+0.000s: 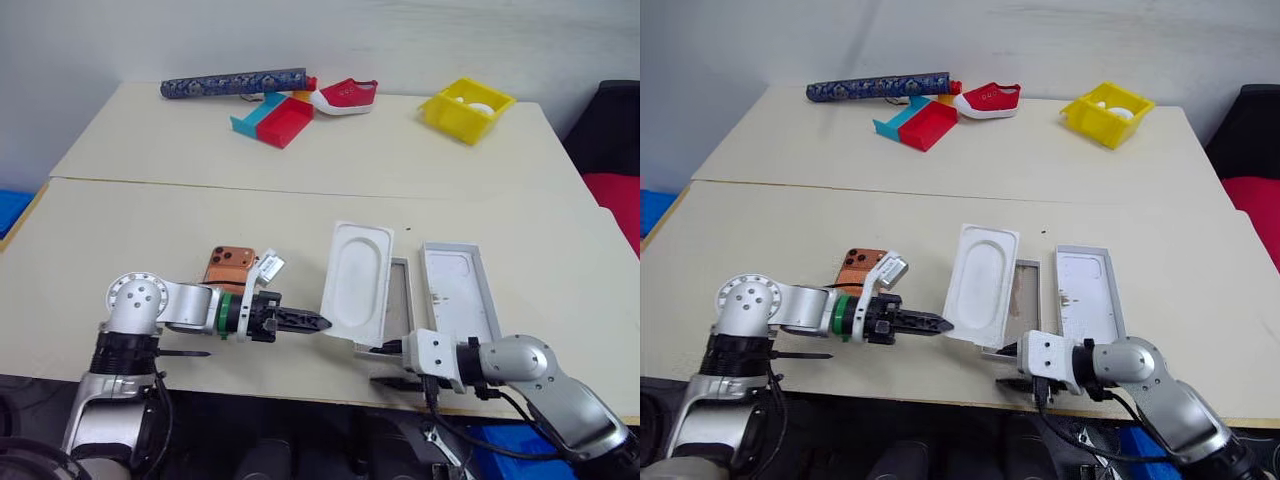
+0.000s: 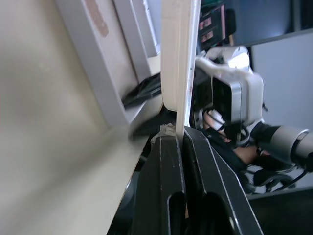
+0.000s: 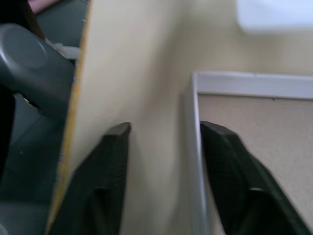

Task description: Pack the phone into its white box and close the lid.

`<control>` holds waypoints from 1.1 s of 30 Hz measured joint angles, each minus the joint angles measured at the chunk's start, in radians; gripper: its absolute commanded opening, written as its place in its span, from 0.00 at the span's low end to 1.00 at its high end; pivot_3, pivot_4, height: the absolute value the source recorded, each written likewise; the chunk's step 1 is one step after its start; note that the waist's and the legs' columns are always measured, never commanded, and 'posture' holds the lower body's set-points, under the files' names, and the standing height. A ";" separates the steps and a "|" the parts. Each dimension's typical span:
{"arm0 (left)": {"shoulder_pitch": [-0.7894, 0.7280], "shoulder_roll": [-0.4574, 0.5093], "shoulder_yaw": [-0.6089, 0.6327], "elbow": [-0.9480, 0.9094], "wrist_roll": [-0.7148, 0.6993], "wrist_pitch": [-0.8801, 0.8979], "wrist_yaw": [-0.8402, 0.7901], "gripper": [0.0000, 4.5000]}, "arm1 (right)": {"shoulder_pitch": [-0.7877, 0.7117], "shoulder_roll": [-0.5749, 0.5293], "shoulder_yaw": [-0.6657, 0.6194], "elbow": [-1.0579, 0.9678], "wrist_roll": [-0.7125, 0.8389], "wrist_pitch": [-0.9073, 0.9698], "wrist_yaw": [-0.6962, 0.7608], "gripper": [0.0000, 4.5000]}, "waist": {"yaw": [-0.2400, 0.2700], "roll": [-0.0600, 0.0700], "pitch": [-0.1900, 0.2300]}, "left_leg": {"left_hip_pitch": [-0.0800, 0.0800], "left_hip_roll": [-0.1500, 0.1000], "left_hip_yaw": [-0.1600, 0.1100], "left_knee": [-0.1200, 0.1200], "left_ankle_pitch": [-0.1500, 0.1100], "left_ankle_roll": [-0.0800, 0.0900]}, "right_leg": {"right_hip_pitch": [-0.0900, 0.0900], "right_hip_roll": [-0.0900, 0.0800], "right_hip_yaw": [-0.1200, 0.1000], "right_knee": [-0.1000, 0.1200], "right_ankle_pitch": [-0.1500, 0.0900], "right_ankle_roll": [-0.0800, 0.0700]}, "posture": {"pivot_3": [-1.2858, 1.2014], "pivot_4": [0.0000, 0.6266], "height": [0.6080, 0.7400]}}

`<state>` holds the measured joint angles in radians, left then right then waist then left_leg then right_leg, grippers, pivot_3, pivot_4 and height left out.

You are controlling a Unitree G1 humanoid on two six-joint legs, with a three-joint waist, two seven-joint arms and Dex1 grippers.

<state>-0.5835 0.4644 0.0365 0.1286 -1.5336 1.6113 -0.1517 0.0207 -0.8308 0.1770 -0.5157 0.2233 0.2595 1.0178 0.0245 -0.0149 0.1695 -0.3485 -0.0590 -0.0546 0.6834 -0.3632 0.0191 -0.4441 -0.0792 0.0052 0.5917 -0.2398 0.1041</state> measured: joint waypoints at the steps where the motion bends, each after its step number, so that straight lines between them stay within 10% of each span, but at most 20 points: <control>1: -0.001 -0.016 -0.001 0.013 -0.005 -0.004 0.023 0.00 | 0.015 -0.015 -0.039 -0.036 0.027 0.020 0.001 0.81 | 0.001 0.000 0.000 | 0.000 0.000 0.000 0.000 0.000 0.000 | 0.000 0.000 0.000 0.000 0.000 0.000 | 0.52 0.24 1.00; 4: -0.002 -0.061 -0.009 0.056 -0.029 -0.019 0.099 0.00 | 0.086 -0.046 -0.190 -0.139 0.147 0.108 -0.002 0.99 | 0.004 -0.001 -0.001 | -0.001 0.000 -0.001 0.000 0.000 0.000 | 0.000 0.000 0.000 -0.001 0.000 0.000 | 0.52 0.24 1.00; 13: 0.003 -0.138 -0.068 0.086 -0.160 -0.091 0.364 0.00 | 0.205 -0.059 -0.648 -0.301 0.513 0.358 -0.099 0.99 | 0.004 -0.003 -0.002 | 0.001 0.000 -0.001 0.000 0.000 0.000 | 0.001 0.000 0.000 0.000 0.000 0.000 | 0.52 0.24 1.00; 27: 0.007 -0.101 -0.220 0.114 -0.371 -0.224 0.563 0.00 | 0.249 -0.059 -0.669 -0.320 0.543 0.395 -0.166 0.99 | 0.005 -0.003 -0.002 | 0.001 0.000 -0.001 0.000 0.000 0.000 | 0.001 0.000 0.000 0.000 0.000 0.000 | 0.52 0.24 1.00; 33: 0.005 -0.090 -0.251 0.113 -0.414 -0.247 0.562 0.35 | 0.248 -0.059 -0.668 -0.318 0.529 0.392 -0.168 1.00 | 0.006 -0.003 -0.002 | 0.001 0.000 -0.001 0.000 0.001 0.000 | 0.001 0.000 0.000 0.000 0.000 0.000 | 0.52 0.24 1.00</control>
<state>-0.5780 0.3741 -0.2147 0.2420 -1.9475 1.3647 0.4102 0.2690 -0.8898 -0.4914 -0.8333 0.7519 0.6517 0.8499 0.0301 -0.0174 0.1679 -0.3479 -0.0591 -0.0552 0.6837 -0.3627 0.0189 -0.4427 -0.0794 0.0055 0.5916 -0.2396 0.1042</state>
